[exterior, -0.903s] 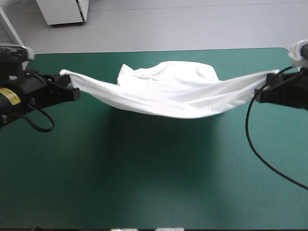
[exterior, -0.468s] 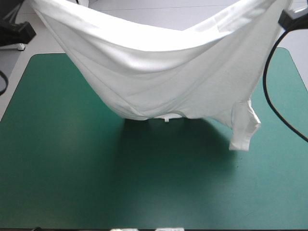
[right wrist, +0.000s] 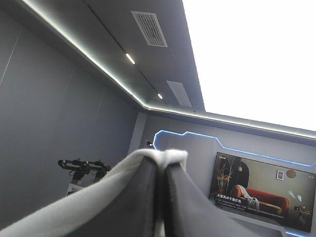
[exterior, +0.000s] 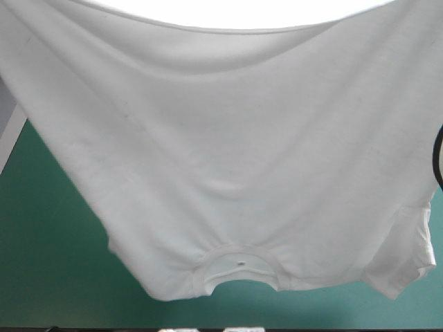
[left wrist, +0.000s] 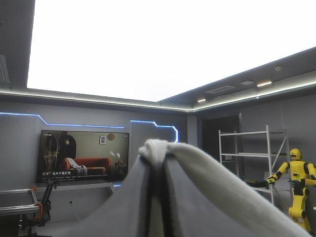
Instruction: Fold the cloth
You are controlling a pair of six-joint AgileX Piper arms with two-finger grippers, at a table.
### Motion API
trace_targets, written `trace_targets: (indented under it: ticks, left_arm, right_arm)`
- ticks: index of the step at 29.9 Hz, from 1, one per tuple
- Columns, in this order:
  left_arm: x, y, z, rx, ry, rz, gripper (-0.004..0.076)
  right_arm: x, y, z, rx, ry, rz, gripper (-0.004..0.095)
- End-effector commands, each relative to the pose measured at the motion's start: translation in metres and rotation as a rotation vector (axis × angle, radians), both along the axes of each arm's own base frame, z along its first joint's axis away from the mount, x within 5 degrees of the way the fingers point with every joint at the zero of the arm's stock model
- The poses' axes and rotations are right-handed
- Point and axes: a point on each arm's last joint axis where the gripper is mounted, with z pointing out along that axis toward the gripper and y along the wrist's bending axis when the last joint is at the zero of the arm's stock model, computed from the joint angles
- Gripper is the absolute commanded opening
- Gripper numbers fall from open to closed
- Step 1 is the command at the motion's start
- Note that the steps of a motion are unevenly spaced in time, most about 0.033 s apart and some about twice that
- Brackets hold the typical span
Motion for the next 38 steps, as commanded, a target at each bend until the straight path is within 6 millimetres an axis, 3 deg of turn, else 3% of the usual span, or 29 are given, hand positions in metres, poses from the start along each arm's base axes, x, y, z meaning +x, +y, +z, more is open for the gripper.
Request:
trace_targets:
  ticks: [1,5,8,12,17,20,23,29,33,38]
  left_arm:
    - [-0.004,0.002,0.004,-0.023,-0.047,0.0,-0.0009]
    - [0.018,-0.004,-0.002,0.02,0.015,0.051,-0.0009]
    - [0.049,-0.009,-0.009,0.069,0.067,0.145,-0.0009]
    - [0.106,-0.021,-0.021,0.141,0.111,0.291,-0.0009]
    - [0.169,-0.043,-0.035,0.174,0.07,0.347,-0.0009]
    - [0.192,-0.048,-0.034,0.063,-0.061,0.311,-0.0009]
    - [0.203,-0.043,-0.031,-0.015,-0.159,0.299,-0.0009]
    - [0.206,-0.044,-0.028,-0.075,-0.198,0.248,-0.0009]
    - [0.219,-0.046,-0.04,0.005,-0.069,0.29,-0.0009]
    - [0.265,-0.055,-0.085,0.132,0.28,0.317,-0.0009]
  right_arm:
    - [-0.003,-0.001,0.002,0.018,-0.03,0.001,-0.0011]
    - [0.02,0.001,-0.004,0.001,0.056,-0.001,-0.0011]
    - [0.06,0.004,-0.015,-0.014,0.167,-0.008,-0.0011]
    - [0.126,0.008,-0.033,-0.011,0.286,-0.012,-0.0011]
    - [0.185,0.008,-0.041,0.068,0.217,-0.026,-0.001]
    - [0.199,0.005,-0.036,0.137,0.09,-0.039,-0.0008]
    - [0.203,0.003,-0.034,0.162,0.028,-0.051,-0.0007]
    - [0.196,0.003,-0.03,0.115,0.004,-0.085,-0.0007]
    - [0.209,0.007,-0.045,0.057,0.161,-0.072,-0.0007]
    - [0.256,0.014,-0.088,0.062,0.508,-0.022,-0.0008]
